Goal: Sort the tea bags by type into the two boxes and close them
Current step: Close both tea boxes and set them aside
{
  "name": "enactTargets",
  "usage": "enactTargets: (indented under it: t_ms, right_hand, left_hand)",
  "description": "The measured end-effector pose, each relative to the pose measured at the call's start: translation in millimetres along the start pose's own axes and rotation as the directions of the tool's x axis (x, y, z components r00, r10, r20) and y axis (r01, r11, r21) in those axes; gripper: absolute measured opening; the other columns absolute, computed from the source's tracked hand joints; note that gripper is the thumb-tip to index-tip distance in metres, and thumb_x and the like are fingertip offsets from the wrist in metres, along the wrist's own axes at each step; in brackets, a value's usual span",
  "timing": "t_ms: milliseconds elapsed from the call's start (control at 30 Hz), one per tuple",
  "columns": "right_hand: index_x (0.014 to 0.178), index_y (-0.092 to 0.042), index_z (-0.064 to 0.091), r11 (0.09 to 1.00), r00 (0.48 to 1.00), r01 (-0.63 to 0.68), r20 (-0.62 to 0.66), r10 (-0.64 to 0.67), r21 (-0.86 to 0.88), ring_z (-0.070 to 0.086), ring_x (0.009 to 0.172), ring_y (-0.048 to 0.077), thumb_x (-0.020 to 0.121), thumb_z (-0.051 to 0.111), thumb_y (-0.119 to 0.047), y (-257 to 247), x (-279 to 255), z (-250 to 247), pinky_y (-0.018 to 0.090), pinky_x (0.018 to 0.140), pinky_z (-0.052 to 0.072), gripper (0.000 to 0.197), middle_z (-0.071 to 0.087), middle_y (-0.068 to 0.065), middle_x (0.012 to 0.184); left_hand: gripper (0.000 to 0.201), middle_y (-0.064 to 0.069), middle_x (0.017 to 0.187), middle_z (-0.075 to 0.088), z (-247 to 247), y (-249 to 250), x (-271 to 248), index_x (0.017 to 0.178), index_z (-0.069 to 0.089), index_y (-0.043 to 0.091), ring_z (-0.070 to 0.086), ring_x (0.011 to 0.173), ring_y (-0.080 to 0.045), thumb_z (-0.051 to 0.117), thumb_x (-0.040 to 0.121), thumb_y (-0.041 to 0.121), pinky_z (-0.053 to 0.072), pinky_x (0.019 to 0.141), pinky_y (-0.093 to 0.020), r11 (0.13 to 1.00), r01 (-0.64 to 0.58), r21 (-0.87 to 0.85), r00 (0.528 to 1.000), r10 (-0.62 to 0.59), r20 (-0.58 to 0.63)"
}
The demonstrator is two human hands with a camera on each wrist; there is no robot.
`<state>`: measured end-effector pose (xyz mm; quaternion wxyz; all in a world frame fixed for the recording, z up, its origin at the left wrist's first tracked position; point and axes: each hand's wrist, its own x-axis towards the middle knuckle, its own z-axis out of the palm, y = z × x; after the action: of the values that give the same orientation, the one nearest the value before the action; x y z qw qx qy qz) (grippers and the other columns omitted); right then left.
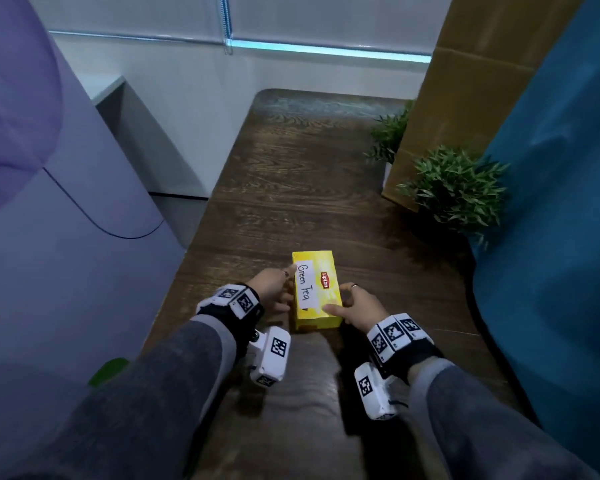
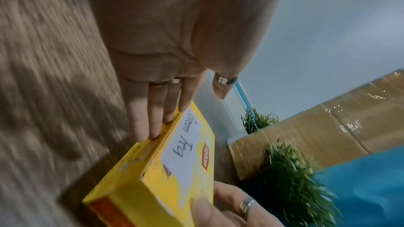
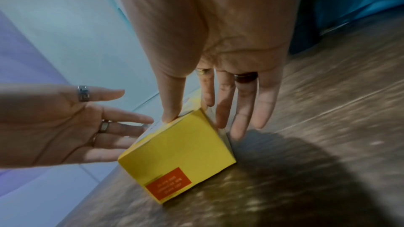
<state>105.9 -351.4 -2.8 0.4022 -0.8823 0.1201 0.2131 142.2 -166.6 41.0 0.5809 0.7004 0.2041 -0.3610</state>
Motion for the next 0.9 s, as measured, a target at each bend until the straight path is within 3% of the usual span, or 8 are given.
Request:
enactTargets:
  t_ms: [200, 300, 400, 500, 567, 633, 767, 900]
  right_hand:
    - [0.13, -0.021, 0.047, 0.991, 0.994, 0.09, 0.067, -0.083, -0.096, 0.058, 0.109, 0.019, 0.082, 0.07, -0.029, -56, 4, 49, 0.035, 0.091, 0.049, 0.054, 0.061, 0.002, 0.122]
    - [0.134, -0.024, 0.044, 0.978, 0.985, 0.149, 0.106, -0.135, -0.143, 0.058, 0.085, 0.017, 0.086, 0.064, -0.018, -76, 8, 61, 0.028, 0.066, 0.052, 0.052, 0.059, 0.001, 0.116]
    - [0.135, -0.025, 0.045, 0.975, 0.98, 0.162, 0.144, -0.14, -0.15, 0.06, 0.07, 0.017, 0.089, 0.058, -0.009, -93, 12, 70, 0.039, 0.069, 0.059, 0.051, 0.056, -0.003, 0.107]
    - [0.133, -0.029, 0.048, 0.958, 0.975, 0.188, 0.157, -0.156, -0.219, 0.06, 0.094, 0.019, 0.089, 0.06, -0.013, -103, 14, 80, 0.035, 0.079, 0.056, 0.049, 0.055, 0.005, 0.13]
    - [0.137, -0.026, 0.045, 0.947, 0.967, 0.208, 0.198, -0.161, -0.246, 0.055, 0.113, 0.024, 0.085, 0.066, -0.021, -108, 13, 89, 0.029, 0.078, 0.052, 0.056, 0.045, 0.007, 0.136]
    - [0.14, -0.023, 0.039, 0.942, 0.966, 0.199, 0.218, -0.141, -0.271, 0.047, 0.124, 0.027, 0.081, 0.071, -0.025, -113, 12, 96, 0.035, 0.094, 0.048, 0.068, 0.038, 0.009, 0.14]
    - [0.142, -0.02, 0.036, 0.959, 0.988, 0.154, 0.068, -0.142, -0.237, 0.039, 0.133, 0.028, 0.08, 0.071, -0.018, -121, 15, 99, 0.037, 0.111, 0.033, 0.071, 0.034, 0.013, 0.145]
    - [0.126, -0.019, 0.047, 0.992, 0.973, 0.049, -0.217, -0.074, -0.118, 0.05, 0.119, 0.031, 0.084, 0.067, -0.031, -126, 4, 94, 0.037, 0.099, 0.041, 0.049, 0.034, 0.008, 0.136]
  left_hand:
    - [0.053, -0.019, 0.109, 0.056, -78, -6, -17, 0.123, 0.049, 0.001, 0.06, 0.071, -0.025, 0.038, 0.095, 0.045, 0.052, 0.069, -0.039, 0.998, -0.031, 0.05, 0.999, 0.033, -0.029]
    - [0.05, -0.02, 0.093, 0.057, -106, -13, -25, 0.13, 0.038, 0.003, 0.061, 0.064, -0.029, 0.042, 0.096, 0.039, 0.048, 0.051, -0.029, 0.992, -0.019, 0.128, 0.999, 0.025, -0.043]
    - [0.062, -0.018, 0.097, 0.06, -135, -19, -27, 0.144, 0.013, 0.016, 0.062, 0.07, -0.029, 0.049, 0.095, 0.025, 0.047, 0.053, -0.031, 0.96, -0.054, 0.274, 0.993, 0.081, -0.086]
    - [0.071, -0.017, 0.142, 0.042, -163, -24, -27, 0.146, 0.019, 0.014, 0.05, 0.121, -0.033, 0.058, 0.089, 0.029, 0.046, 0.093, -0.036, 0.759, -0.052, 0.648, 0.973, 0.184, -0.137]
    - [0.064, -0.013, 0.142, 0.043, -175, -29, -26, 0.142, 0.031, 0.014, 0.047, 0.124, -0.029, 0.061, 0.087, 0.026, 0.044, 0.095, -0.035, 0.714, -0.071, 0.697, 0.976, 0.193, -0.098]
    - [0.062, -0.012, 0.131, 0.054, -181, -35, -26, 0.14, 0.034, 0.013, 0.056, 0.112, -0.027, 0.064, 0.085, 0.016, 0.048, 0.086, -0.034, 0.759, -0.108, 0.643, 0.983, 0.177, -0.043]
    - [0.073, -0.017, 0.112, 0.061, -191, -46, -26, 0.144, 0.024, 0.015, 0.062, 0.093, -0.028, 0.064, 0.083, 0.006, 0.054, 0.087, -0.044, 0.817, -0.113, 0.565, 0.987, 0.16, -0.035]
    - [0.074, -0.014, 0.134, 0.049, -203, -47, -26, 0.145, 0.026, 0.017, 0.051, 0.117, -0.026, 0.067, 0.083, 0.018, 0.042, 0.095, -0.032, 0.745, -0.156, 0.649, 0.965, 0.255, -0.06]
